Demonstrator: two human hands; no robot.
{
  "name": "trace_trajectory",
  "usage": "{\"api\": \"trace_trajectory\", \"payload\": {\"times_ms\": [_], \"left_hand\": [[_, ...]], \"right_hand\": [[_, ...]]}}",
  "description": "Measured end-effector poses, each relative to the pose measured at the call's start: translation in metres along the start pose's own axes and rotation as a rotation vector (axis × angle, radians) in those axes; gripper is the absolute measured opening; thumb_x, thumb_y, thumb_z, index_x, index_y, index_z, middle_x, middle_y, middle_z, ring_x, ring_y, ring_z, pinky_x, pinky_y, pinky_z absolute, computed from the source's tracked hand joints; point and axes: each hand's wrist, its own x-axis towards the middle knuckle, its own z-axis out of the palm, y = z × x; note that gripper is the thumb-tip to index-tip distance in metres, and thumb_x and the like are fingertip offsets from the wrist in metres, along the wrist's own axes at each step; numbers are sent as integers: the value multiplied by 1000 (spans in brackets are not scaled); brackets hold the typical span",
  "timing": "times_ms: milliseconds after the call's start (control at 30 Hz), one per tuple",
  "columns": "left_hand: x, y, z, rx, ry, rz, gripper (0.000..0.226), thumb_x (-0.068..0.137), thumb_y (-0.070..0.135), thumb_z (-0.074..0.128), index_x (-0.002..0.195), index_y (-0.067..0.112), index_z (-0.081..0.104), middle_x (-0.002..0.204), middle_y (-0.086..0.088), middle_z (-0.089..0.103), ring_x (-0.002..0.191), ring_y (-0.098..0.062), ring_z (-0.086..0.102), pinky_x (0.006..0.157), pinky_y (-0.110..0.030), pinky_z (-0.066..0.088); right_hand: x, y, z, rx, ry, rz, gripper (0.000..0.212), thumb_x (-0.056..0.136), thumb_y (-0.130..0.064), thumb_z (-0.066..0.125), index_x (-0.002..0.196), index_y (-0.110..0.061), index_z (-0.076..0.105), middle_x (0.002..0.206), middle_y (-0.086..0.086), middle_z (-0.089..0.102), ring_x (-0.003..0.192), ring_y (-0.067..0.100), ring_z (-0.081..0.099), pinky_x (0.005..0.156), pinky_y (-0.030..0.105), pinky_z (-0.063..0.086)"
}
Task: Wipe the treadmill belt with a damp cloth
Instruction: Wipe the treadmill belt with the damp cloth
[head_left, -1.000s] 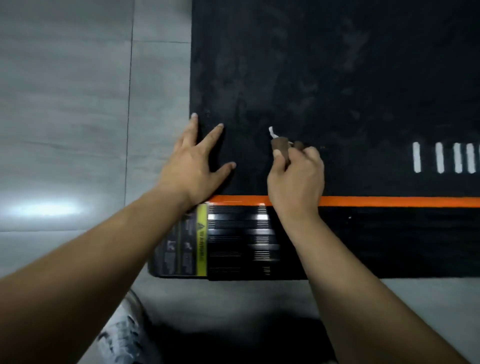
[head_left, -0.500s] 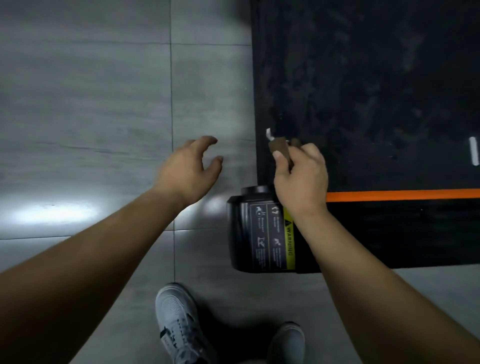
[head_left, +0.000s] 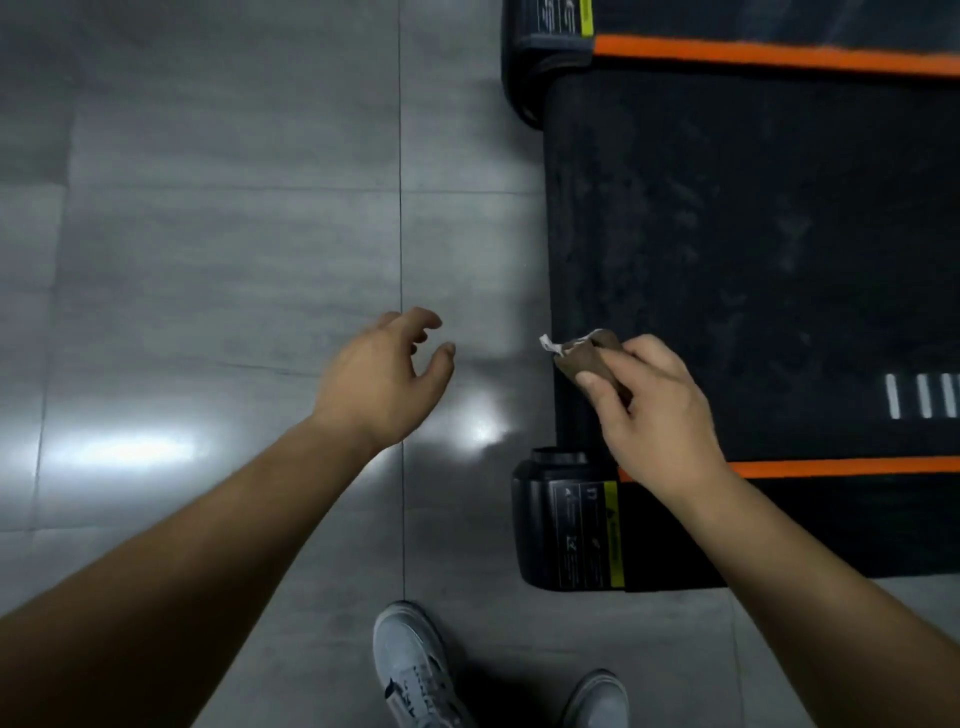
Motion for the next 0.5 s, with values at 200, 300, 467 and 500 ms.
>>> {"api": "trace_trajectory", "payload": {"times_ms": [200, 300, 467, 500], "left_hand": [[47, 17, -99, 69, 55, 65, 57, 89, 58, 43, 132, 25, 59, 124, -2, 64, 112, -22, 62, 92, -43, 53], [82, 29, -142, 144, 108, 113, 55, 92, 56, 45, 134, 23, 59, 127, -5, 63, 117, -27, 60, 94, -45, 52], [161, 47, -195, 233, 127, 160, 49, 100, 51, 49, 138, 22, 55, 130, -10, 61, 110, -32, 62, 91, -48, 53], [181, 50, -204, 238, 128, 165, 48, 100, 51, 49, 138, 21, 55, 129, -10, 61, 109, -32, 63, 90, -48, 53]], "right_hand": [[60, -55, -37, -45, 3, -62, 28, 96, -36, 56, 117, -22, 69, 99, -7, 50, 77, 12, 52, 60, 24, 42], [99, -72, -53, -64, 28, -88, 31, 96, -38, 54, 116, -20, 69, 99, -6, 49, 78, 11, 51, 58, 25, 42], [184, -86, -77, -78, 60, -75, 31, 95, -40, 53, 113, -19, 70, 98, -3, 50, 79, 18, 55, 58, 35, 52], [203, -86, -79, -81, 57, -70, 32, 95, -40, 53, 112, -19, 69, 98, -2, 50, 80, 19, 55, 59, 35, 52]]}}
